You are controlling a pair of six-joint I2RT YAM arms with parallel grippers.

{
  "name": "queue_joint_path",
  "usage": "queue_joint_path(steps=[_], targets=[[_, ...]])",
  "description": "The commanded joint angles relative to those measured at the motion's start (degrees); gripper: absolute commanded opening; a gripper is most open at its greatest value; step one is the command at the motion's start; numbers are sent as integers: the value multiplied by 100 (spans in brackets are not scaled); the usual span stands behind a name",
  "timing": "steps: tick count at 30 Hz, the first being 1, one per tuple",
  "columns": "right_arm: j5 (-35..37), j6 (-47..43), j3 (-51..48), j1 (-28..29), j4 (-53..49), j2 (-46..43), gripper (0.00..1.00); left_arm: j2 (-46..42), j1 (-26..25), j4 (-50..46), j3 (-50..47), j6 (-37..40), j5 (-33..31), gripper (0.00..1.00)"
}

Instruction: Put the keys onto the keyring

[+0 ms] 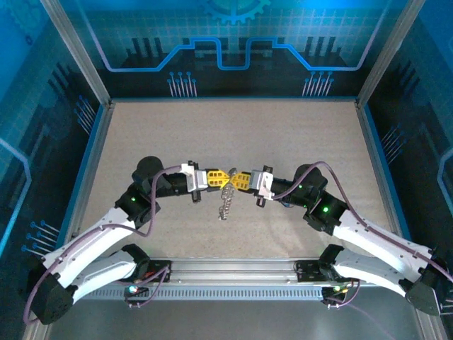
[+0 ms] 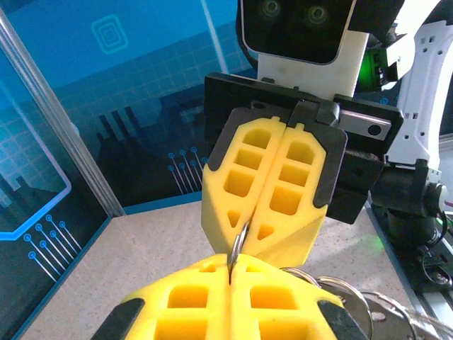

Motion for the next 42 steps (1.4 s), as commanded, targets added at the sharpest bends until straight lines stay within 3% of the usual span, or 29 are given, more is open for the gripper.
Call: queue_joint_path(steps=[1,2,4,5,6,15,18,22,26,29,31,35,38,42], targets=[[-26,61,33,34,232,23,0,137,-60,574,-92,-146,305,0],[-39,-5,36,28,178,14,0,148,-66,554,-92,-154,266,1],[-34,-266,132,18,-201,-16,0,131,-59,420,-84,-179,96,49],[-38,-510,232,21,-504,-47,0,102,-66,309,-71,-185,5,66],[-15,-769,309,22,-742,-90,0,72,-63,153,-59,-123,-7,71],[333,-3280,983,104,-2791,-303,0,-362,-65,-2168,317,1307,125,74],[282,-3562,1180,28,-3084,-281,0,-407,-61,-2780,475,1562,156,74],[41,-3612,1213,-179,-3180,-285,0,-453,-63,-2705,409,1470,41,76],[-24,-3586,1276,-383,-3400,-277,0,-410,-61,-2290,311,744,-620,79],[-155,-3239,1376,-744,-3517,-234,0,-156,-64,-2612,627,215,-1248,83],[-81,-2885,1292,-1086,-3313,-224,0,59,-61,-2859,870,-123,-1581,99],[256,-2030,758,-1823,-2527,-368,0,584,-45,-3063,1151,-1841,-3639,99],[494,-1381,384,-2315,-1901,-532,0,922,21,-3552,1477,-2030,-3567,99],[782,-589,-6,-2853,-1258,-727,0,1492,29,-3993,1974,-2941,-3742,99]])
